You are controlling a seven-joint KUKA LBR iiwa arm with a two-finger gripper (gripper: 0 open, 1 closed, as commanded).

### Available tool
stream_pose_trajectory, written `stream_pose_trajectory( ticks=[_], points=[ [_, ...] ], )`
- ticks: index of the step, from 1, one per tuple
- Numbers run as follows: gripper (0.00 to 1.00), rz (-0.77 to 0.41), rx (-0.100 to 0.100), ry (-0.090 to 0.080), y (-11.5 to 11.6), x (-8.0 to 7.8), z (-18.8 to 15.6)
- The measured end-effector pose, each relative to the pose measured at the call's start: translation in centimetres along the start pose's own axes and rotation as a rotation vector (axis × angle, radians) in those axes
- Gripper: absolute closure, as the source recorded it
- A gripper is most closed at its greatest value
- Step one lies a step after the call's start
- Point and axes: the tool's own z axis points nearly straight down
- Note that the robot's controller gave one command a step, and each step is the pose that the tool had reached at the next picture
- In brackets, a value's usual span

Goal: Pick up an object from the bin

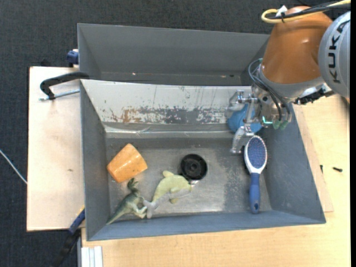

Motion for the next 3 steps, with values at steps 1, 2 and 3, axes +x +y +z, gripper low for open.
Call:
stream_pose_trajectory(
  ticks=[1, 2, 3],
  points=[
    [0.0, -0.292, 0.002, -0.013, 4.7, 5.0, 13.5],
    [0.0, -0.366, -0.003, -0.011, 12.3, 6.0, 12.8],
    [0.0, -0.674, 0.003, -0.018, 5.6, 3.9, 13.3]
  ],
)
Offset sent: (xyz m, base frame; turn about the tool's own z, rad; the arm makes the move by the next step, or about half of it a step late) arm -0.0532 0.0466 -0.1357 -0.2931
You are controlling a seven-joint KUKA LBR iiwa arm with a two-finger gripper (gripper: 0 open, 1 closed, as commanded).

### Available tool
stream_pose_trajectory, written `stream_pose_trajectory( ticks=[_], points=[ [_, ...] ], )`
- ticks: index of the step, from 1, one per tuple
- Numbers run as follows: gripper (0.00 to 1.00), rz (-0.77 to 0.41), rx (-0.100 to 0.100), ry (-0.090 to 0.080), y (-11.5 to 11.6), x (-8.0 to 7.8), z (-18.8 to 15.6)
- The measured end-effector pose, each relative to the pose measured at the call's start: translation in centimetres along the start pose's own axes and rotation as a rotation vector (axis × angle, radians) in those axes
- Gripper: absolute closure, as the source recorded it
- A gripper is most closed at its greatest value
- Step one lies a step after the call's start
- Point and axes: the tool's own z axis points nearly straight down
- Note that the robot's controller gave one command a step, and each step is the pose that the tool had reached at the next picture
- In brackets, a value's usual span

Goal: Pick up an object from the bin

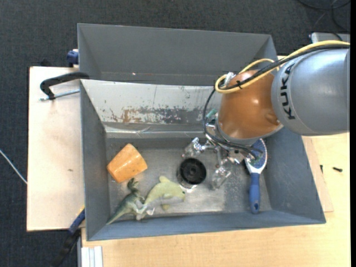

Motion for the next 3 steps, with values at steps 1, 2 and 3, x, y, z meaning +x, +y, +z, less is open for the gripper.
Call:
stream_pose_trajectory(
  ticks=[1, 2, 3],
  points=[
    [0.0, -0.235, -0.005, 0.005, 3.7, -2.0, -0.1],
    [1.0, -0.234, -0.004, 0.004, 3.6, -2.0, -0.3],
    [1.0, -0.292, 0.003, -0.001, 2.2, -3.0, -17.9]
  ],
)
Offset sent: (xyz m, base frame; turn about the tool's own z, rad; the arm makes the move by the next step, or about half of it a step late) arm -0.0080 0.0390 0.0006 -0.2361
